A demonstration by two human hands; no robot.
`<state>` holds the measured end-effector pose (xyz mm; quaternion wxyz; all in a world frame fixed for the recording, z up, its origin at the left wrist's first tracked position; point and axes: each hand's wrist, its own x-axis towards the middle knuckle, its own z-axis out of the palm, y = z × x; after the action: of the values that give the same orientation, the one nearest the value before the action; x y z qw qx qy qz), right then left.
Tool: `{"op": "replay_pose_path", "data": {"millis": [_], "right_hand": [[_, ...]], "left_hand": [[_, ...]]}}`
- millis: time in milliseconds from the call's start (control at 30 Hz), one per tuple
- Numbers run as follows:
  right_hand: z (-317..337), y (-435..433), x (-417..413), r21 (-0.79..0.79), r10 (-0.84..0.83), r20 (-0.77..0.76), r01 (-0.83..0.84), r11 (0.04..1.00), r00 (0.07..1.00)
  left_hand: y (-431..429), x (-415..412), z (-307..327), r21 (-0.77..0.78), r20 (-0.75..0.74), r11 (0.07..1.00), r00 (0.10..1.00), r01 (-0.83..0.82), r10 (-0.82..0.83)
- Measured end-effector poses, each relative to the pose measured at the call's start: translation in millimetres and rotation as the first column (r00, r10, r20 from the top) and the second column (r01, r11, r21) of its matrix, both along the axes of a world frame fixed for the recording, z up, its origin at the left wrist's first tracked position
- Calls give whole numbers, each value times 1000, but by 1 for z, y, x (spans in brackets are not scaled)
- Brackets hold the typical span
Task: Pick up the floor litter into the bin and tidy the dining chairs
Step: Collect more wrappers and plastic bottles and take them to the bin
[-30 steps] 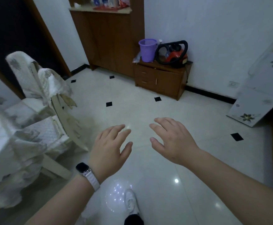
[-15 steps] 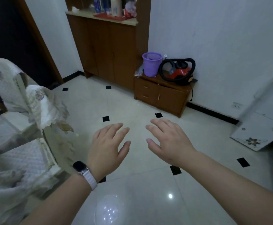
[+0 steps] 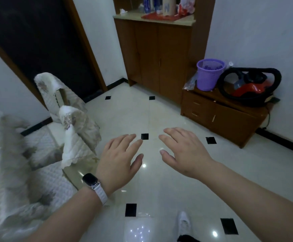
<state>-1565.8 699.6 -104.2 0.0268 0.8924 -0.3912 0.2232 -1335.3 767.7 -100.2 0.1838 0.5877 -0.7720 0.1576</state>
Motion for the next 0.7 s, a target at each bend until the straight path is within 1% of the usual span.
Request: {"op": "replay_pose_path", "data": {"millis": [133, 267, 367, 533, 700], "right_hand": [[9, -81, -6, -20, 62, 42, -61, 998, 997], [17, -156, -5, -46, 123, 10, -122, 991, 992], [18, -191, 8, -12, 128, 0, -128, 992, 992], [11, -254, 40, -35, 204, 39, -202, 979, 978], [1, -321, 84, -20, 227, -14, -227, 974, 974]], "left_hand": [[-71, -8, 9, -3, 37, 1000, 999, -19, 19], [-131, -12, 16, 3, 41, 999, 998, -54, 54], [-159, -7, 17, -17, 37, 997, 996, -81, 81], [-215, 24, 8, -35, 15, 993, 993, -115, 116], [-285, 68, -6, -103, -19, 991, 997, -81, 80]]}}
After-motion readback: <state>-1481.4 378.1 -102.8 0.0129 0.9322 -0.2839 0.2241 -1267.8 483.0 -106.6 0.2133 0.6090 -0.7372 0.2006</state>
